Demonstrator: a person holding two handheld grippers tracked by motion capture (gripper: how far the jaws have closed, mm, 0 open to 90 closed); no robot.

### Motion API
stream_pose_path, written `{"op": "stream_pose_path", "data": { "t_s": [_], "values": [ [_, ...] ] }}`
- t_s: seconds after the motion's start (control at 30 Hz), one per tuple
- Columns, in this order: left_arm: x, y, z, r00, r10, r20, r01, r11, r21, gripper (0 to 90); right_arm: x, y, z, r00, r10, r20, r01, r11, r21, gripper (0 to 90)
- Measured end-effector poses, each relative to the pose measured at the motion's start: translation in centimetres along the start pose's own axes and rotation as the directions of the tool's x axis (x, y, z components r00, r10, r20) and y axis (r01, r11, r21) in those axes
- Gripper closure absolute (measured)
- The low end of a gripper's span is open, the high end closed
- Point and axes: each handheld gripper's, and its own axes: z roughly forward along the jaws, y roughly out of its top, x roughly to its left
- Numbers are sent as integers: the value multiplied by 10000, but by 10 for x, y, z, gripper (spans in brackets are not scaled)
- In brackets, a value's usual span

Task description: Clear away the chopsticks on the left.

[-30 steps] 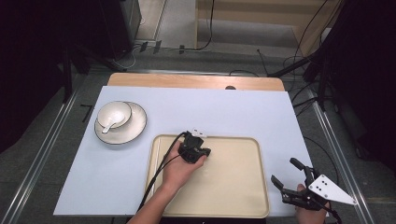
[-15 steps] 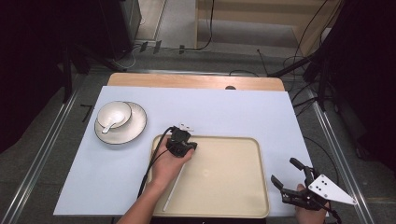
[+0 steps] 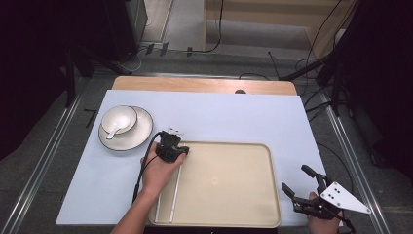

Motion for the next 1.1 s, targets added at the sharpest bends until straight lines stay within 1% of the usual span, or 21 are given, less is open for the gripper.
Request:
{"op": "stream_pose_path", "data": {
  "t_s": [0.1,0.23,0.5,0.57,0.6,0.63,0.67,0.7,0.73,0.77,0.8,0.83,0.87,0.9,0.93,0.97,1.0,1.03,1.07,1.1],
  "values": [
    [7,-3,-4,9998,-178,-90,178,9998,-39,900,0,0,0,10000,4,-1,-4,10000,8,132],
    [11,-4,-6,9997,-201,-111,201,9998,-43,900,0,0,1,10000,3,1,-3,10000,24,132],
    [13,-5,-7,9997,-199,-132,199,9998,-53,900,0,0,1,10000,-11,-1,11,10000,39,132],
    [13,-5,-8,9998,-168,-60,167,9998,-71,900,0,0,0,10000,0,4,0,10000,26,132],
    [13,-6,-10,9996,-259,127,261,9995,-158,900,0,0,0,10000,1,12,-1,10000,12,132],
    [13,-6,-10,9996,-259,127,261,9995,-158,884,0,0,0,10000,1,12,-1,10000,12,132],
    [14,-5,-12,9992,-295,263,300,9993,-201,884,0,0,0,10000,-6,10,6,10000,17,132],
    [14,-5,-13,9985,-332,441,343,9991,-266,839,0,0,0,10000,-51,15,51,10000,22,132],
    [13,-5,-15,9984,-295,484,310,9991,-293,804,1,0,1,10000,-77,31,77,10000,26,132],
    [13,-6,-16,9988,-116,484,134,9992,-374,767,0,0,1,10000,-75,26,75,10000,17,132],
    [14,-6,-19,9974,32,716,3,9988,-488,703,0,0,1,10000,-73,36,72,10000,31,132],
    [14,-6,-19,9974,32,716,3,9988,-488,673,0,0,1,10000,-73,36,72,10000,31,132],
    [14,-6,-20,9967,132,804,-86,9983,-571,673,0,0,1,10000,-87,33,87,10000,42,132],
    [14,-7,-23,9966,428,707,-373,9963,-776,606,0,0,0,10000,-40,50,40,10000,28,132],
    [14,-7,-23,9966,428,707,-373,9963,-776,579,0,0,0,10000,-40,50,40,10000,28,132],
    [14,-7,-25,9957,378,850,-303,9957,-881,579,0,0,0,10000,-26,54,26,10000,13,132],
    [14,-6,-27,9953,446,854,-365,9948,-950,479,-1,0,-1,10000,-15,78,15,10000,6,132],
    [13,-6,-30,9961,474,743,-399,9942,-999,479,-1,0,-1,10000,-15,78,15,10000,6,132],
    [13,-6,-33,9960,493,746,-414,9937,-1037,447,-1,-1,-1,10000,2,86,-2,10000,15,132],
    [13,-6,-35,9960,523,722,-444,9933,-1065,386,-1,-1,-1,10000,-5,89,5,10000,27,132]
  ]
}}
